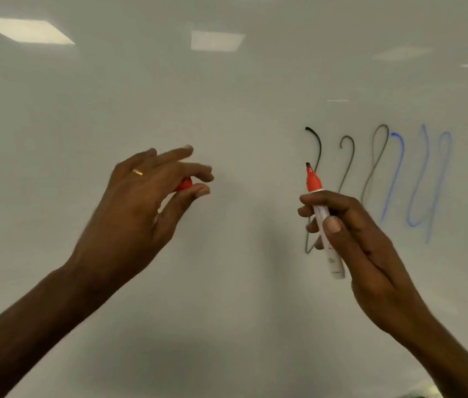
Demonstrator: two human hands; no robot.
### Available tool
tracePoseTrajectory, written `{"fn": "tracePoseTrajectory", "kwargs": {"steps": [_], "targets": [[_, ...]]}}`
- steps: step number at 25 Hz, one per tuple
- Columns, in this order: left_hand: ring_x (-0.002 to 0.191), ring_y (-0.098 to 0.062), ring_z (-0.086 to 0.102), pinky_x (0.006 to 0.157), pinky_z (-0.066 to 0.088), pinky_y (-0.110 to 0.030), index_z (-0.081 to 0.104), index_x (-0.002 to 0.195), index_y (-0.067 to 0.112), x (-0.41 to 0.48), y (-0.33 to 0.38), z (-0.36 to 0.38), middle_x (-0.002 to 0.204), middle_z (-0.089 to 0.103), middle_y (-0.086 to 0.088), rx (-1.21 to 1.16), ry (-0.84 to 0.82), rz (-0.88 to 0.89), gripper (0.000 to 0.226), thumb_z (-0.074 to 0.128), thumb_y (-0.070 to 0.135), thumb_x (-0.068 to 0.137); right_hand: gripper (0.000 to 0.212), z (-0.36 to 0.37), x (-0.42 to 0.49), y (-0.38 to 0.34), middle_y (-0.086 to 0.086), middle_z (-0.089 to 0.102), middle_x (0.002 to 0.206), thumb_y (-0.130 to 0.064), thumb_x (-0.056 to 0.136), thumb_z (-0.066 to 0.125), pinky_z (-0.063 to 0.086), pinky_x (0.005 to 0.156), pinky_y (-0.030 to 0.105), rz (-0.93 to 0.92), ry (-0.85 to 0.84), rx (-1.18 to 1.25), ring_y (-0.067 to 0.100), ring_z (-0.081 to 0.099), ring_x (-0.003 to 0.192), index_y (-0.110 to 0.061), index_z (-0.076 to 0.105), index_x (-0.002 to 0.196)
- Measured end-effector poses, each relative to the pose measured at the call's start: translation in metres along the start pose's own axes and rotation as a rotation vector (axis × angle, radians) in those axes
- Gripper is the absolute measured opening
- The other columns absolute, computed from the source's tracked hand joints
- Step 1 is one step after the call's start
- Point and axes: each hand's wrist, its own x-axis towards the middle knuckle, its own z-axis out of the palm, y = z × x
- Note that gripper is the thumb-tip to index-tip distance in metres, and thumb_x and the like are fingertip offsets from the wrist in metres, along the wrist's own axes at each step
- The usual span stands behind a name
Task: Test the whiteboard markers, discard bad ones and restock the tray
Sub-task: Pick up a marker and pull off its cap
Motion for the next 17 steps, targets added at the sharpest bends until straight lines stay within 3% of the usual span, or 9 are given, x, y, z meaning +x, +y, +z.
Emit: {"fn": "tracePoseTrajectory", "kwargs": {"steps": [2,4,7,10,14,17], "targets": [[0.148,-0.007,0.032,0.124,0.021,-0.042,0.06,0.125,0.024,0.021,-0.016,0.016,0.142,0.057,0.011,0.048,0.056,-0.041,0.028,0.046,0.036,0.104,0.039,0.016,0.003,0.014,0.001,0.065,0.121,-0.011,0.1,0.034,0.048,0.098,0.042,0.024,0.061,0.162,0.025,0.061,0.117,-0.021,0.057,0.131],[0.151,-0.013,0.026,0.125,0.016,-0.048,0.056,0.134,0.024,0.022,-0.026,0.037,0.149,0.05,0.007,0.135,0.065,-0.063,0.035,0.042,0.037,0.104,0.034,0.028,0.01,0.024,-0.001,0.065,0.115,-0.013,0.098,0.044,0.049,0.099,0.043,0.016,0.159,0.181,0.023,0.063,0.111,-0.022,0.058,0.128],[0.149,-0.022,0.031,0.124,0.018,-0.053,0.05,0.144,0.024,0.029,-0.039,0.054,0.151,0.046,0.003,0.394,0.089,0.021,0.04,0.045,0.035,0.105,0.022,0.041,0.026,0.031,-0.005,0.068,0.099,-0.026,0.094,0.062,0.054,0.09,0.034,-0.02,0.218,0.113,0.019,0.067,0.096,-0.02,0.064,0.115],[0.153,-0.025,0.021,0.124,0.013,-0.058,0.033,0.153,0.026,0.03,-0.041,0.064,0.161,0.03,0.004,0.536,0.052,-0.005,0.046,0.039,0.033,0.108,0.018,0.054,0.053,0.036,0.001,0.074,0.097,-0.014,0.098,0.054,0.053,0.073,0.018,-0.104,0.268,0.034,0.014,0.071,0.084,-0.009,0.068,0.11],[0.156,-0.023,-0.002,0.123,-0.003,-0.058,0.004,0.158,0.026,0.03,-0.036,0.067,0.168,0.003,0.003,0.606,-0.033,-0.089,0.055,0.017,0.039,0.106,0.012,0.058,0.085,0.037,0.006,0.072,0.083,-0.026,0.096,0.061,0.057,0.057,0.035,-0.098,0.304,-0.023,0.022,0.07,0.069,-0.019,0.057,0.105],[0.156,-0.023,-0.004,0.123,-0.001,-0.061,0.002,0.158,0.023,0.027,-0.033,0.067,0.168,0.0,0.002,0.58,-0.053,-0.116,0.06,0.018,0.036,0.102,0.009,0.062,0.056,0.055,0.007,0.072,0.079,-0.026,0.093,0.066,0.056,0.059,0.032,-0.066,0.415,0.125,0.022,0.071,0.072,-0.02,0.06,0.093]]}}
